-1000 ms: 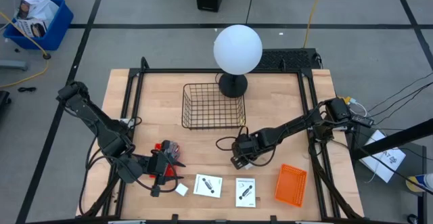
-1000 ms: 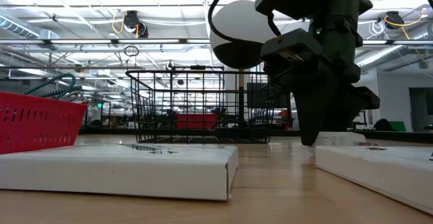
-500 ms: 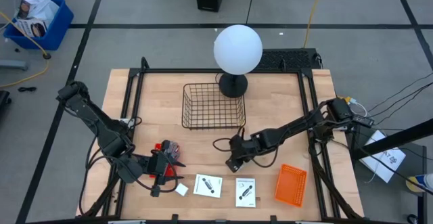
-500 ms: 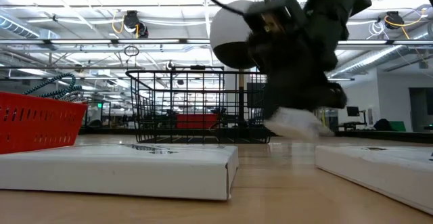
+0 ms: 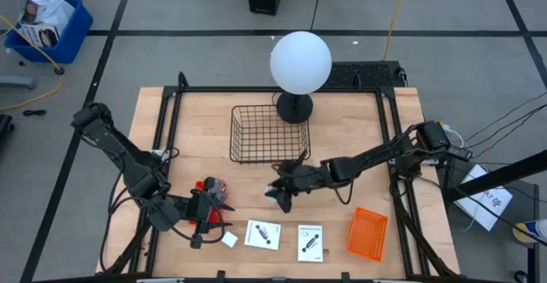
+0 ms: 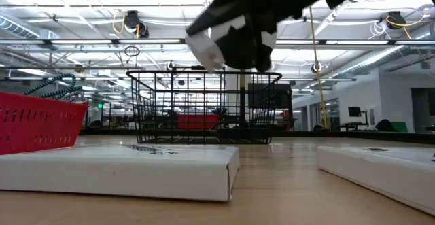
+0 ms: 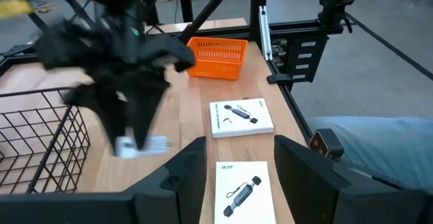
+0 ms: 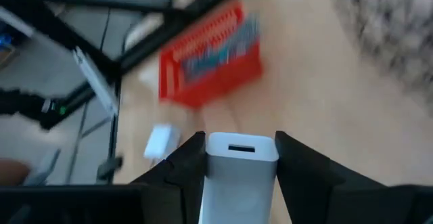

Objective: Pick and place items into bin
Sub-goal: Put the top white charger adapter into the wire basket

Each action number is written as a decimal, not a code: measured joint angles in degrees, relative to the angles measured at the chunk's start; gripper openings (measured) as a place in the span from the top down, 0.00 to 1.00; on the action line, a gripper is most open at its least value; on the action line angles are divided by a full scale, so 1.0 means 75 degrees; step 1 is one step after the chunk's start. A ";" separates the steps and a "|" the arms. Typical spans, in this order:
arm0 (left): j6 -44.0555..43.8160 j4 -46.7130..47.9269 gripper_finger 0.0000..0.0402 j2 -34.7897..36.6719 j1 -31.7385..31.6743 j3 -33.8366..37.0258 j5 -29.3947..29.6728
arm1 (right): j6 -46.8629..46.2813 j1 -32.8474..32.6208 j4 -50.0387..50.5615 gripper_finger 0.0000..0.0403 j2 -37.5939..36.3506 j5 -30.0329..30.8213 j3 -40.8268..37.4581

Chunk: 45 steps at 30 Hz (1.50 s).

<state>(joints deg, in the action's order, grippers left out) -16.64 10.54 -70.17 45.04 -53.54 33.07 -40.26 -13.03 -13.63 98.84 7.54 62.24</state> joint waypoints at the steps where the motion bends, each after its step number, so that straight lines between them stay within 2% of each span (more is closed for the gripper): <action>1: 0.0005 -0.0006 0.56 0.0001 0.0001 0.0000 0.0002 | 0.0219 0.0041 -0.0053 0.64 -0.0084 0.0122 0.0000; 7: 0.0002 0.0013 0.56 0.0001 0.0000 0.0000 0.0002 | 0.1168 0.0264 -0.0244 0.65 -0.0643 0.0477 0.0000; 17: 0.0010 0.0049 0.56 0.0003 0.0000 0.0000 -0.0001 | 0.2770 0.0607 -0.0336 0.64 -0.1397 0.2002 0.0003; 25: 0.0182 0.0001 0.56 0.0001 0.0000 0.0000 0.0000 | 0.3700 0.1580 -0.0450 0.65 -0.1391 0.1928 0.0003; 32: 0.0257 0.0000 0.56 0.0001 0.0000 0.0000 0.0002 | 0.3894 0.2172 -0.0036 0.65 -0.1258 0.1363 0.0019; 37: 0.0376 -0.0071 0.56 0.0000 -0.0017 0.0003 0.0004 | 0.3803 0.2429 0.1549 0.65 -0.0672 0.0975 0.1056; 45: 0.0360 -0.0013 0.56 0.0003 -0.0123 0.0006 0.0002 | 0.3887 0.2593 0.5231 0.65 0.0930 0.0767 0.4175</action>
<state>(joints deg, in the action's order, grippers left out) -13.94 10.44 -70.15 44.12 -53.49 33.08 -11.11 6.42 25.60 105.82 13.29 93.55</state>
